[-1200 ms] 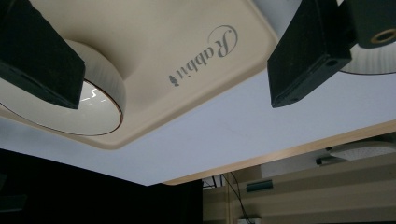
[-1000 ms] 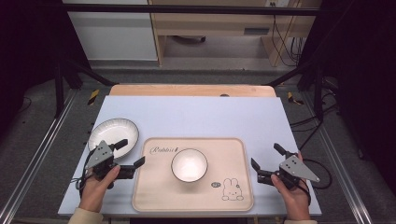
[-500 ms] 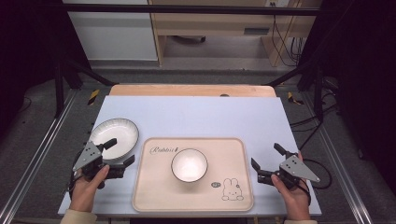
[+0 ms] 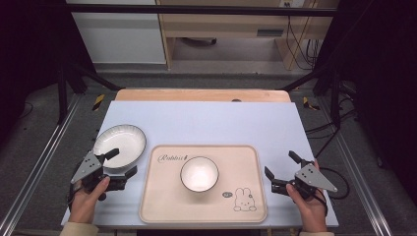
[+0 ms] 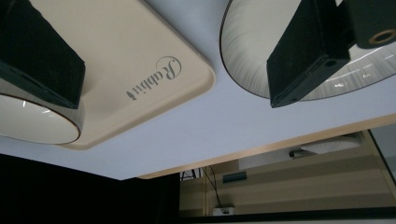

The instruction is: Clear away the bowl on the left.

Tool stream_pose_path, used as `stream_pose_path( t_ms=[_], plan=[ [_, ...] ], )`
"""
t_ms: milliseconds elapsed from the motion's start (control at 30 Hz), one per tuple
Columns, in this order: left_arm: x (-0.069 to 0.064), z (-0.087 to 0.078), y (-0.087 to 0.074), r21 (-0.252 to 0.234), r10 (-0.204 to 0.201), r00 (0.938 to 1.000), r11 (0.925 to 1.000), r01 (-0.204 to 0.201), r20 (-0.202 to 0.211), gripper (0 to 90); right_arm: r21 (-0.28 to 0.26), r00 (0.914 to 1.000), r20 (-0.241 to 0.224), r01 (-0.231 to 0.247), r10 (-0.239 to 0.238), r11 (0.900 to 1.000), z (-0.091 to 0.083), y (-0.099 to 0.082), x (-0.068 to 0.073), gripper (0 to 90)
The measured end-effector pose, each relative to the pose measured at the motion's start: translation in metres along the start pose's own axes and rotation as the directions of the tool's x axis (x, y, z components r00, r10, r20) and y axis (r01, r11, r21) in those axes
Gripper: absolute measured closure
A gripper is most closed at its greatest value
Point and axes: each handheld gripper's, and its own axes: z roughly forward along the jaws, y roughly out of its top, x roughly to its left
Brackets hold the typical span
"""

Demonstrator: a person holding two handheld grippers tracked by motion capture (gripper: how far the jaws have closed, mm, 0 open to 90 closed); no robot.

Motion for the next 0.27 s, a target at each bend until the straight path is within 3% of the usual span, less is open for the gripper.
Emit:
stream_pose_path(
  t_ms=[267],
  plan=[
    [-0.0056, 0.0037, -0.0012, 0.01, 0.019, 0.9998, 0.9998, -0.019, 0.009, 4.4, -0.031, 0.9999, 0.008, 0.009, -0.009, 0.9995, -0.0066, 0.0, -0.0021, 2.8]
  ],
)
